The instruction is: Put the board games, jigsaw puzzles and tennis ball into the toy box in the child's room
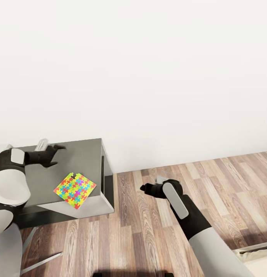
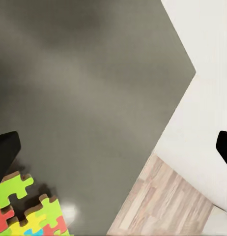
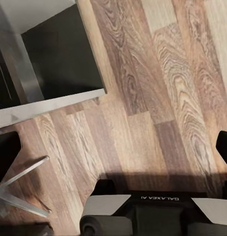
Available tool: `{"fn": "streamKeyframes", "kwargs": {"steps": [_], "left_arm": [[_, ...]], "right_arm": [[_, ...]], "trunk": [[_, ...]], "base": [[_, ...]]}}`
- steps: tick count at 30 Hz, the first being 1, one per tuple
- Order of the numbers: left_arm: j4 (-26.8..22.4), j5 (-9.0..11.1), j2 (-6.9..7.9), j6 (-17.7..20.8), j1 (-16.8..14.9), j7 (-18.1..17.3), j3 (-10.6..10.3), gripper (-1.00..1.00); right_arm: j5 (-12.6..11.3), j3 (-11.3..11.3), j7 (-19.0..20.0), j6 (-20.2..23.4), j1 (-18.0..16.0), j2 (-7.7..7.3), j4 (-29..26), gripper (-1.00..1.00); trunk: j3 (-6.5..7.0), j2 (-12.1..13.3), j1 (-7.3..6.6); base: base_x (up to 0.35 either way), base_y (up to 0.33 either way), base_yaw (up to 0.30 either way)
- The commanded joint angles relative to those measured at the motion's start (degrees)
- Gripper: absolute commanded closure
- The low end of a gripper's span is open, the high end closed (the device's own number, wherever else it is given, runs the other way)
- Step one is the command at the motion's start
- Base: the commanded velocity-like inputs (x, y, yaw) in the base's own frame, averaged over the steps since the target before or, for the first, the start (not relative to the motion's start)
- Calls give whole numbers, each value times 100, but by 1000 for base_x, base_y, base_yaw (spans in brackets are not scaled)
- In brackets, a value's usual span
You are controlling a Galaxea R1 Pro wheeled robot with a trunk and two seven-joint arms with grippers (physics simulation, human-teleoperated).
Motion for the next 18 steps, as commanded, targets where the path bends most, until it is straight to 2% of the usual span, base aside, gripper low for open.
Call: {"fn": "streamKeyframes", "kwargs": {"steps": [1, 5, 6, 13, 15, 18], "left_arm": [[-4, -34, 23, 26, -8, -188, 1, -100], [-10, -37, 142, 26, -9, -913, -110, -100], [-19, -42, 208, 26, -9, -1321, -177, -100], [-85, -49, 406, 26, -9, -2830, -482, -100], [-107, -60, 503, 26, -9, -3667, -641, -100], [-114, -65, 552, 26, -7, -4217, -800, -100]], "right_arm": [[-54, 6, -1, -18, -2, -1, 41, -100], [-46, 5, 163, -89, 4, -1, 151, -100], [-44, 4, 210, -131, 5, -1, 184, -100], [-47, 4, 283, -245, 12, -1, 287, -100], [-47, 9, 316, -270, 15, -1, 332, -100], [-47, 11, 353, -285, 16, -1, 362, -100]], "trunk": [[-9, -10, 3], [-9, -10, 3], [-9, -10, 3], [-9, -10, 3], [-9, -10, 3], [-9, -10, 3]], "base": [[0, 0, 0], [0, 0, 0], [0, 0, 0], [0, 0, 0], [0, 0, 0], [0, 0, 0]]}}
